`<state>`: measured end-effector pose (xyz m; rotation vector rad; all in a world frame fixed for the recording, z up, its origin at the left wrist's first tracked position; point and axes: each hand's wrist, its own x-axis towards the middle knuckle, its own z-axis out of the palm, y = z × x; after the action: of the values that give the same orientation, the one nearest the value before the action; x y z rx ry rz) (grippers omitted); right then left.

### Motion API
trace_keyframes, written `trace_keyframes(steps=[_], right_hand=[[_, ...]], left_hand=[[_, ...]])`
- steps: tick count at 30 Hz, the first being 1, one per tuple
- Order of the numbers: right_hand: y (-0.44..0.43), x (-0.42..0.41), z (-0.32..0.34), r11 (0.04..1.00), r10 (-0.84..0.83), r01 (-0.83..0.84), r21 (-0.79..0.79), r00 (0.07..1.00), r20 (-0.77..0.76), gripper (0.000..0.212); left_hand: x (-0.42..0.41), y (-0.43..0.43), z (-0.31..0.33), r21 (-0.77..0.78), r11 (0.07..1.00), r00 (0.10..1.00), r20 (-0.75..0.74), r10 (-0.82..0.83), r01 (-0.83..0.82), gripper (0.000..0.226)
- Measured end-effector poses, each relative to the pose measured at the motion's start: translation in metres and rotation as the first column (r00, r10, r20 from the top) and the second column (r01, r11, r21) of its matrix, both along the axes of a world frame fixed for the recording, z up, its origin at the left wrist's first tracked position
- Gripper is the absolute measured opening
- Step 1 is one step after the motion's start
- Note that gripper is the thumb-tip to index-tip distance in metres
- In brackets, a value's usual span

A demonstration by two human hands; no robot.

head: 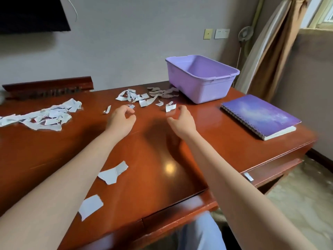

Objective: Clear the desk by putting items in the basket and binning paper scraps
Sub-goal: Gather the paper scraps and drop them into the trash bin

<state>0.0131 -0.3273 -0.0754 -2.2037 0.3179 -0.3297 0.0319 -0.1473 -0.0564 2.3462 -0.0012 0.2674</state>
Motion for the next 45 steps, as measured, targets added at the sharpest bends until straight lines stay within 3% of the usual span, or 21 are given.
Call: trace_keyframes(steps=[2, 6, 15, 20, 23, 26, 34, 41, 45], right_hand=[[0.000, 0.028, -0.007, 0.999, -0.039, 0.039, -0.032, 0.999, 0.005, 0.047], [0.000, 0.077, -0.018, 0.985, -0.018, 0.013, -0.170, 0.999, -0.028, 0.070], [0.020, 0.144, -0.031, 0.917, 0.126, -0.104, -0.385, 0.991, 0.032, 0.065], [0.037, 0.159, -0.031, 0.861, 0.277, -0.241, -0.449, 0.961, 0.017, 0.060], [0.039, 0.157, -0.036, 0.788, 0.331, -0.306, -0.535, 0.942, -0.053, 0.046], [0.038, 0.153, -0.037, 0.794, 0.331, -0.317, -0.518, 0.941, -0.068, 0.038], [0.032, 0.131, -0.035, 0.808, 0.354, -0.346, -0.477, 0.932, -0.077, 0.035], [0.026, 0.078, -0.021, 0.807, 0.390, -0.434, -0.400, 0.901, -0.190, 0.039], [0.027, 0.036, -0.013, 0.828, 0.397, -0.435, -0.353, 0.900, -0.177, 0.036]], left_hand=[[0.023, 0.000, -0.005, 0.056, 0.998, 1.000, -0.013, -0.010, 0.011, 0.025], [0.070, -0.005, -0.013, 0.167, 0.985, 0.999, -0.018, -0.037, 0.039, 0.033], [0.146, -0.009, -0.027, 0.375, 0.925, 0.996, 0.048, -0.081, 0.057, 0.053], [0.171, 0.001, -0.030, 0.405, 0.905, 0.991, -0.045, -0.127, 0.134, 0.050], [0.173, 0.000, -0.034, 0.426, 0.868, 0.967, -0.136, -0.217, 0.255, 0.050], [0.168, 0.000, -0.041, 0.472, 0.826, 0.949, -0.217, -0.229, 0.307, 0.047], [0.136, 0.004, -0.038, 0.508, 0.810, 0.954, -0.203, -0.220, 0.294, 0.044], [0.081, 0.012, -0.033, 0.369, 0.903, 0.971, -0.172, -0.167, 0.221, 0.040], [0.045, 0.021, -0.032, 0.276, 0.940, 0.975, -0.157, -0.160, 0.199, 0.037]])
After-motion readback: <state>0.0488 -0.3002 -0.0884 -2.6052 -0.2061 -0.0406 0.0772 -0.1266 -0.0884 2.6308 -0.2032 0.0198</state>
